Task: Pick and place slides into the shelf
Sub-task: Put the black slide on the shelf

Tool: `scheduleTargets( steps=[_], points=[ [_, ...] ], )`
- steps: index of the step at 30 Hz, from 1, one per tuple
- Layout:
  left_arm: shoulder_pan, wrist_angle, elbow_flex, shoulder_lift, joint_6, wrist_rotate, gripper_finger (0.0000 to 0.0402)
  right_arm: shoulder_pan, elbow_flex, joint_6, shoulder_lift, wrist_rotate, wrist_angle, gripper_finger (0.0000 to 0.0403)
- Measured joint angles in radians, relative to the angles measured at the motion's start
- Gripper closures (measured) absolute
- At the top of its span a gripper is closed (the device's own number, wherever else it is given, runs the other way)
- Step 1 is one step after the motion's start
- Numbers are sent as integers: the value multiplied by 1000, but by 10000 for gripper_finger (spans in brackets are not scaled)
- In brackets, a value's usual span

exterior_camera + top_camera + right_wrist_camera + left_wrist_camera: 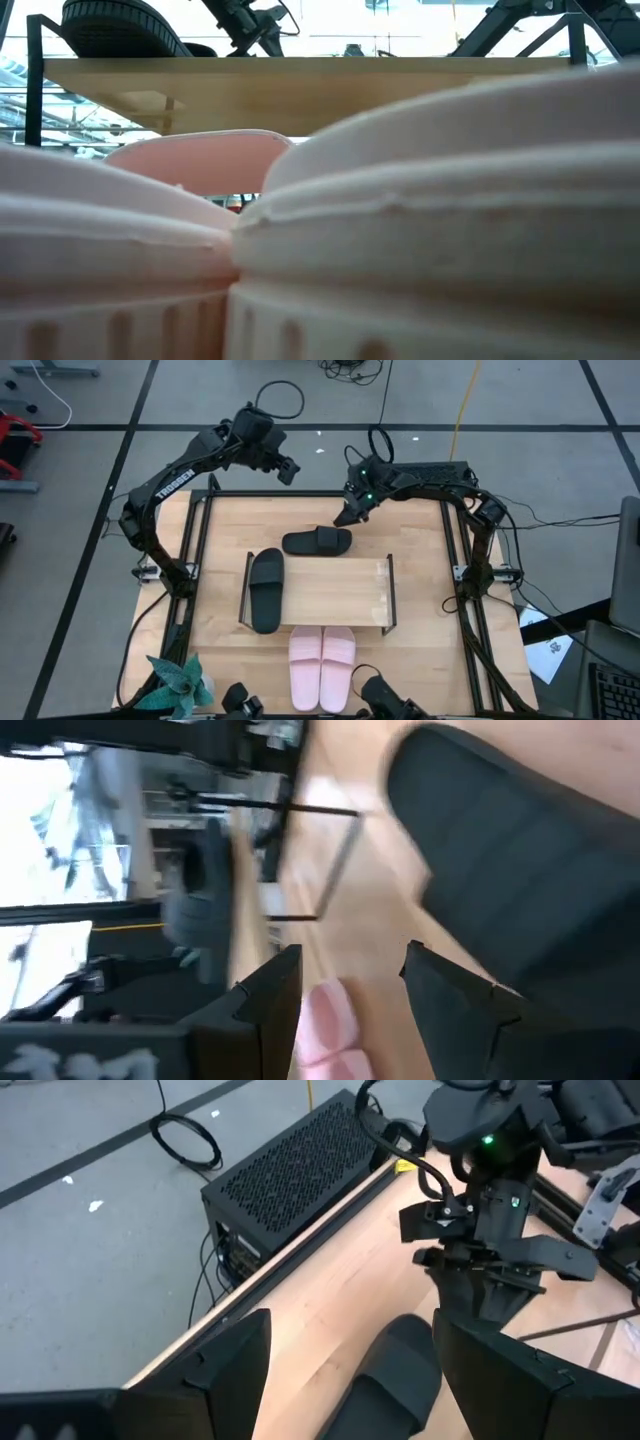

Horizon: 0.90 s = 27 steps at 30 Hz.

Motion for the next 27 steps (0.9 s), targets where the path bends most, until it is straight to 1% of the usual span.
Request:
scheduleTargets(
  steps=[3, 5, 7, 11, 16, 21, 25, 27],
  points=[
    [0, -3, 0, 0, 0, 0, 128, -7, 0, -72, -1, 32, -108, 233],
    [0, -2, 0, 0, 0, 0, 128, -8, 0, -117, -1, 86, -168, 233],
    [0, -1, 0, 0, 0, -1, 128, -7, -1, -144, 0, 142, -184, 233],
    [0, 0, 0, 0, 0, -1, 128, -6, -1, -141, -1, 163, -162, 233],
    [0, 0, 0, 0, -1, -2, 128, 9, -1, -132, -1, 259, -161, 233],
    [1, 1, 0, 0, -1, -2, 128, 35, -1, -121, -1, 268, -128, 233],
    [1, 1, 0, 0, -1, -2, 128, 47, -36, -73, -1, 310, -60, 233],
    [1, 1, 0, 0, -1, -2, 128, 47, -73, -26, -1, 310, -4, 233]
  ],
)
